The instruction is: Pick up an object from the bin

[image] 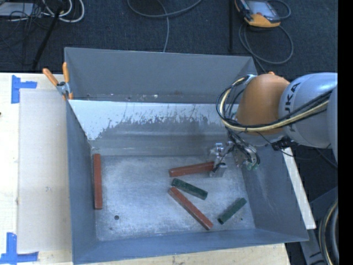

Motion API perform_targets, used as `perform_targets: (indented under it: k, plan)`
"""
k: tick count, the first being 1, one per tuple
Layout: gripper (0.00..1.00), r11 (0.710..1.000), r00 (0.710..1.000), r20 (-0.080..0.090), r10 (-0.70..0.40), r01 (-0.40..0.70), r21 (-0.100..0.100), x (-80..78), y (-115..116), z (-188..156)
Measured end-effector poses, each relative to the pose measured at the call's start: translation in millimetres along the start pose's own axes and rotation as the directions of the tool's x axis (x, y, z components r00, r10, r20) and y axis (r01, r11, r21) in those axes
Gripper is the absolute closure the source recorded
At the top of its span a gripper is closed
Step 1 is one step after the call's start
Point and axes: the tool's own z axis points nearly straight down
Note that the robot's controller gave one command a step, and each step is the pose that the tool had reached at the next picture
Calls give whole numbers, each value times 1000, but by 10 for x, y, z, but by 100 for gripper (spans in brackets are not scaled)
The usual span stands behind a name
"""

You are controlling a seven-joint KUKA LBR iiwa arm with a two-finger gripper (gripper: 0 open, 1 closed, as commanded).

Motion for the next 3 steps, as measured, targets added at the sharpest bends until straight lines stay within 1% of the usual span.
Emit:
perform_targets:
  k: [1, 2, 3]
  plan:
    - [100, 1000, 1000, 1, -11, 11, 0, -87, -51, 0]
    - [0, 1000, 1000, 0, -11, 11, 0, -85, -50, 1]
    - [100, 1000, 1000, 1, -12, 12, 0, -87, -49, -3]
